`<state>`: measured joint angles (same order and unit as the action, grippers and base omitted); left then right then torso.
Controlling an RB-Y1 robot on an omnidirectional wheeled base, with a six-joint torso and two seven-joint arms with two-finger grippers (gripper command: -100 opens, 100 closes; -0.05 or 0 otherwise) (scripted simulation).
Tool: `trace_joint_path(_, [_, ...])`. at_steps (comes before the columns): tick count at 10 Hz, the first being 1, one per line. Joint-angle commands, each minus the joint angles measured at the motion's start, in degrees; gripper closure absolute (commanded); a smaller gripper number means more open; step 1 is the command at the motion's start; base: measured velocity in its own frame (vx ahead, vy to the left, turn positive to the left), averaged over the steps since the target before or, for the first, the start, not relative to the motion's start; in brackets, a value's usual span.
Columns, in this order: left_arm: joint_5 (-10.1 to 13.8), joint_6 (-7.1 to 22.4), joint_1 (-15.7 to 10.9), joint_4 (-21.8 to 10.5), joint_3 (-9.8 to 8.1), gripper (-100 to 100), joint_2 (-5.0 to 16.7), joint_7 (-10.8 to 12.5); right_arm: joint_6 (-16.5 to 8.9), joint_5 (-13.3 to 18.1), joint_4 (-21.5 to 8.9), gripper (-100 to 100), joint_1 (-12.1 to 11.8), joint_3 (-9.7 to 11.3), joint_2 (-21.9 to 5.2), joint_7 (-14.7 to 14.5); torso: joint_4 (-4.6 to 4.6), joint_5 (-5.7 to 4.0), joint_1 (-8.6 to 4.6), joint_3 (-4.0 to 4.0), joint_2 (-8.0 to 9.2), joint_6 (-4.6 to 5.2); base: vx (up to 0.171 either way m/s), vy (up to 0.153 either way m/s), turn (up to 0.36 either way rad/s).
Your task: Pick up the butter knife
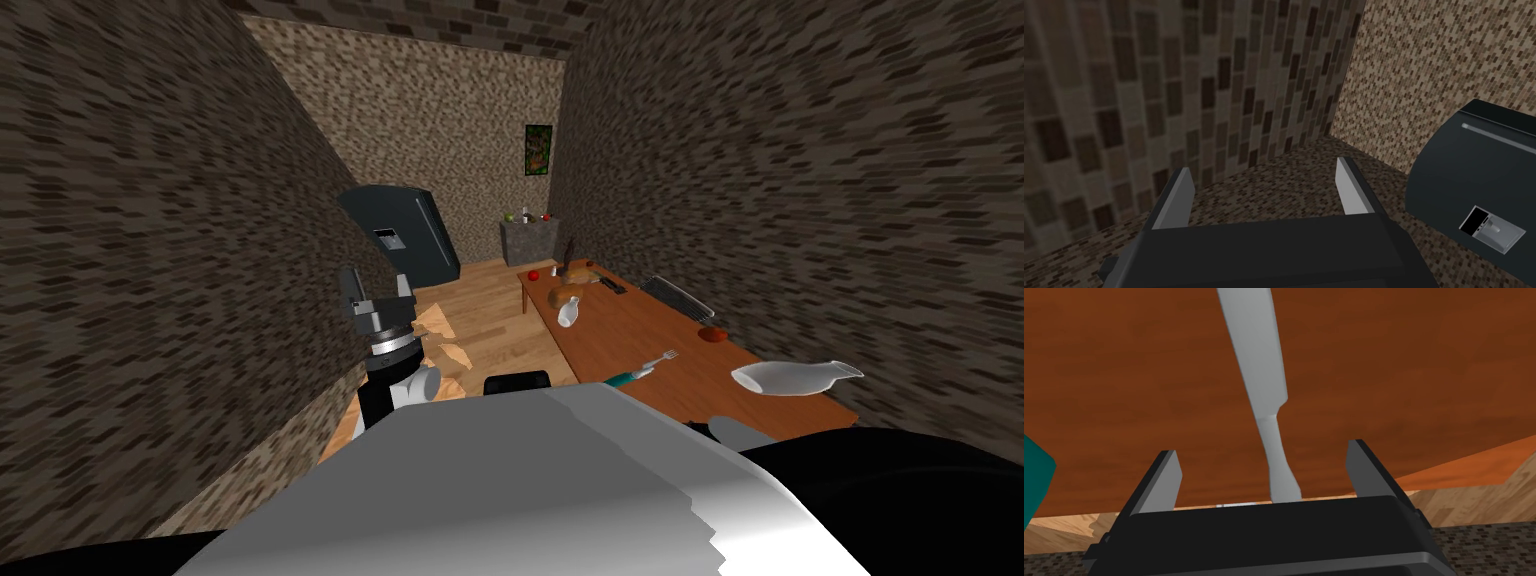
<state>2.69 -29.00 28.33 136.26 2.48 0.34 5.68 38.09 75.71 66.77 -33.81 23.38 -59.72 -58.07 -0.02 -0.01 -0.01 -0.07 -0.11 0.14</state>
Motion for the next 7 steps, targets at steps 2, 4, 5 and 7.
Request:
trace_joint_path(2, [0.00,0.00,0.00,0.00,0.00,0,0.00,0.00,-1.13,0.43,-1.16,-100,0.50,0.81,1.80,-0.14,0.01,0.02,0.06,0.03,0.05,0.00,-0.001,-0.011,0.039])
trace_joint_path(4, [0.00,0.00,0.00,0.00,0.00,0,0.00,0.00,-2.55,1.00,-2.62,-100,1.14,1.83,4.04,-0.29,0.02,-0.01,-0.02,0.06,0.10,-0.01,-0.006,-0.035,0.089])
trace_joint_path(5, [0.00,0.00,0.00,0.00,0.00,0,0.00,0.00,-1.92,0.85,-2.20,-100,1.04,1.52,3.32,-0.25,0.03,-0.01,-0.05,0.07,0.11,-0.01,-0.003,-0.019,0.017])
trace_joint_path(7, [0.00,0.00,0.00,0.00,0.00,0,0.00,0.00,-2.10,0.88,-2.22,100,1.02,1.59,3.40,-0.21,0.03,0.01,0.05,0.06,0.09,-0.01,0.000,0.000,0.000])
